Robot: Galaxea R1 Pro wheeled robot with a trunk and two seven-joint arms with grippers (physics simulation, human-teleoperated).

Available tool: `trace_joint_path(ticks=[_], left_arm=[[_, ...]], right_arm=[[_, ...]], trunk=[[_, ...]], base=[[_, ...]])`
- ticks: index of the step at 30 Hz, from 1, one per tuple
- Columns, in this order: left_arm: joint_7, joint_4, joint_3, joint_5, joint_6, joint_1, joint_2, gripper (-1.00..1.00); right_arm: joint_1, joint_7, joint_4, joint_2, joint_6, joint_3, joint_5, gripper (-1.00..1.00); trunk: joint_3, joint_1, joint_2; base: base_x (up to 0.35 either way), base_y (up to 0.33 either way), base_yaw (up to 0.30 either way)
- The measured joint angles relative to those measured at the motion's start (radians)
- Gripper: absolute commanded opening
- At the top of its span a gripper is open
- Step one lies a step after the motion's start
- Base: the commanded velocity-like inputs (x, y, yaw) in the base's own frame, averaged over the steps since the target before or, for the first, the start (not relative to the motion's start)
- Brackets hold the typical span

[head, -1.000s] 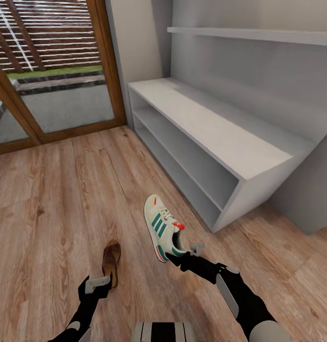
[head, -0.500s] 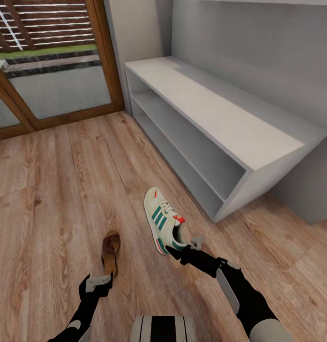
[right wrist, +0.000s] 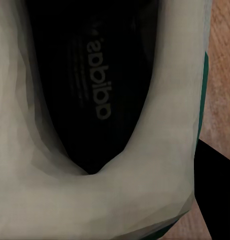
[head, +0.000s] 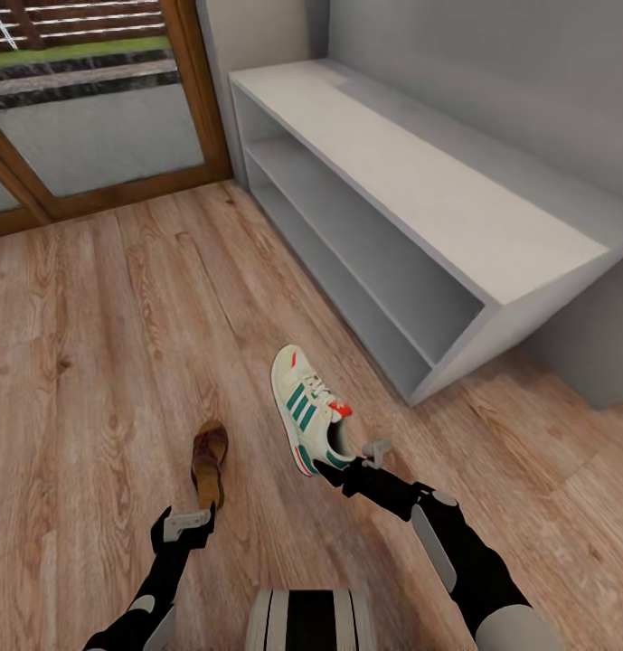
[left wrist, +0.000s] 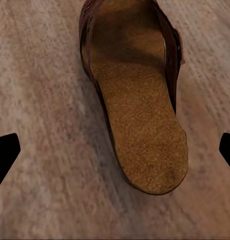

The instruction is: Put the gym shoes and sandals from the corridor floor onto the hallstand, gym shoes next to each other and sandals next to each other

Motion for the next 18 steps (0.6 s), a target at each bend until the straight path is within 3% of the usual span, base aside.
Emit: trace_joint_path(ticks=[9, 12, 18], left_arm=[[0.0, -0.002, 0.0, 0.0, 0.0, 0.0, 0.0, 1.0], [0.0, -0.002, 0.0, 0.0, 0.0, 0.0, 0.0, 1.0], [0.0, -0.002, 0.001, 0.0, -0.002, 0.0, 0.0, 1.0]], right_arm=[[0.0, 0.0, -0.002, 0.0, 0.001, 0.0, 0.0, -1.0], [0.0, 0.0, -0.001, 0.0, 0.002, 0.0, 0.0, -1.0], [0.0, -0.001, -0.002, 0.0, 0.002, 0.0, 0.0, -1.0]], trunk=[[-0.039, 0.004, -0.002], [-0.039, 0.004, -0.002], [-0.039, 0.004, -0.002]], base=[[0.0, 0.0, 0.0], [0.0, 0.0, -0.028], [0.028, -0.023, -0.194]])
